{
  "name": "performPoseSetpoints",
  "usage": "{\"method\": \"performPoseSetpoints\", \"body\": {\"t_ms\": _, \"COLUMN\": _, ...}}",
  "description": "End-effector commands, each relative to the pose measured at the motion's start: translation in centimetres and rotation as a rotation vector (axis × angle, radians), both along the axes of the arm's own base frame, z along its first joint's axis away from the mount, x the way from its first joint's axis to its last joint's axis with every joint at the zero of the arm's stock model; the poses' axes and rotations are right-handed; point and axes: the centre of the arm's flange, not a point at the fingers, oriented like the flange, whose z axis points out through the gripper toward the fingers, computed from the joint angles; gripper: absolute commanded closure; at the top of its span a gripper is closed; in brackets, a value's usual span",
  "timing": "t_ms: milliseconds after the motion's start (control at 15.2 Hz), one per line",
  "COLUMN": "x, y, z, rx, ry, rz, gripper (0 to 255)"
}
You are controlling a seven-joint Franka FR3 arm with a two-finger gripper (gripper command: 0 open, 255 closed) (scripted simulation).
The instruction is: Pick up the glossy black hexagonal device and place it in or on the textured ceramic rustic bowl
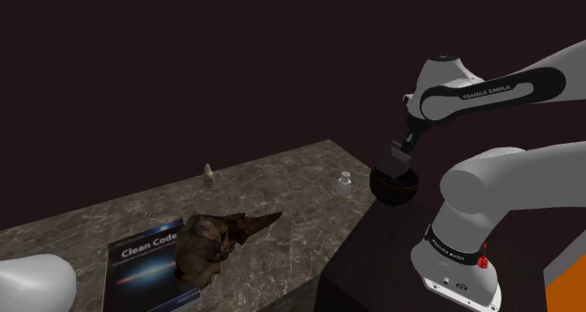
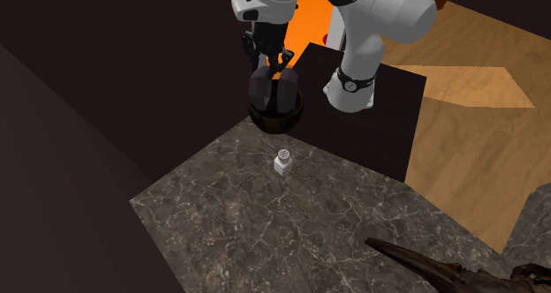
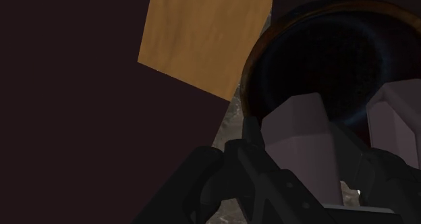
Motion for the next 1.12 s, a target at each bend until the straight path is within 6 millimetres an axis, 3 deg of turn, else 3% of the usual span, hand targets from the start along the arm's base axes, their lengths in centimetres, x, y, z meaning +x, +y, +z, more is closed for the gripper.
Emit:
{"method": "performPoseSetpoints", "body": {"t_ms": 0, "x": 0.0, "y": 0.0, "z": 0.0, "rx": 0.000, "ry": -0.001, "rz": 0.000, "gripper": 255}}
{"method": "performPoseSetpoints", "body": {"t_ms": 198, "x": 0.0, "y": 0.0, "z": 0.0, "rx": 0.000, "ry": -0.001, "rz": 0.000, "gripper": 255}}
{"method": "performPoseSetpoints", "body": {"t_ms": 264, "x": 0.0, "y": 0.0, "z": 0.0, "rx": 0.000, "ry": -0.001, "rz": 0.000, "gripper": 0}}
{"method": "performPoseSetpoints", "body": {"t_ms": 594, "x": 0.0, "y": 0.0, "z": 0.0, "rx": 0.000, "ry": -0.001, "rz": 0.000, "gripper": 0}}
{"method": "performPoseSetpoints", "body": {"t_ms": 858, "x": -0.3, "y": 0.8, "z": 4.9, "rx": 0.000, "ry": -0.001, "rz": 0.000, "gripper": 0}}
{"method": "performPoseSetpoints", "body": {"t_ms": 1056, "x": -0.3, "y": 0.8, "z": 4.9, "rx": 0.000, "ry": -0.001, "rz": 0.000, "gripper": 0}}
